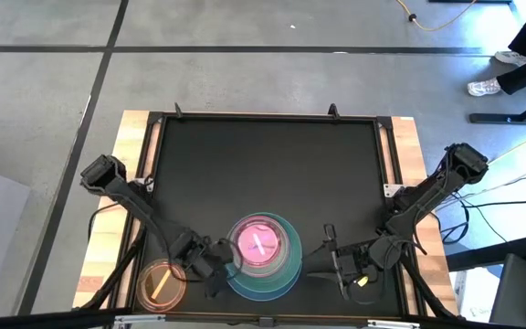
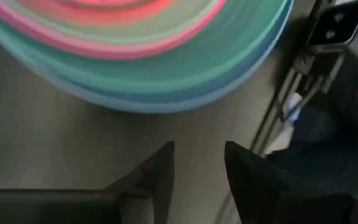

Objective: Stack plastic plates
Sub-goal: Stack the orange plate on top of the red plate

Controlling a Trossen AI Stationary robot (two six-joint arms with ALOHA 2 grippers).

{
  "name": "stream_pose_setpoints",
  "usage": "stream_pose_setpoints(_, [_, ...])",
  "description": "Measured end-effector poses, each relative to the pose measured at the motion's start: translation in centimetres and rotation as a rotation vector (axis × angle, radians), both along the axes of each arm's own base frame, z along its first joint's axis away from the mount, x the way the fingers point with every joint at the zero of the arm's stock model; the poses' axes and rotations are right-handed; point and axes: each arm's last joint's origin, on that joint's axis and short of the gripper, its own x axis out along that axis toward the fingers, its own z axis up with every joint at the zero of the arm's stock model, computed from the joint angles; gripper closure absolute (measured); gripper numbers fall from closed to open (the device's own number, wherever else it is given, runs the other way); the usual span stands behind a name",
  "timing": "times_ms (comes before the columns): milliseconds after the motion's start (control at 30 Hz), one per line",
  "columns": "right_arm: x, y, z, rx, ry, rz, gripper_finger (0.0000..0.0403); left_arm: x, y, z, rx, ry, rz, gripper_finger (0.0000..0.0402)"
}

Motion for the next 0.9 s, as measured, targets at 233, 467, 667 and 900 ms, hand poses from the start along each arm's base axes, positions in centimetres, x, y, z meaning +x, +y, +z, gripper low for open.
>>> stream_pose_setpoints(233, [0.0,0.0,0.0,0.000,0.000,0.000,0.0236,-3.4,-3.4,-0.4,-0.093,0.162,0.158,0.0268])
stream_pose_setpoints(467, [0.0,0.0,0.1,0.006,-0.006,-0.001,0.0236,-4.6,-5.1,-2.8,-0.117,0.361,0.363,0.0269])
stream_pose_setpoints(667, [0.3,-0.4,0.1,0.011,-0.004,-0.019,0.0236,-4.3,-5.5,-5.7,-0.055,0.460,0.414,0.0269])
stream_pose_setpoints(900, [0.4,-0.4,0.0,0.009,0.001,-0.021,0.0236,-4.7,-5.3,-7.3,0.016,0.569,0.460,0.0269])
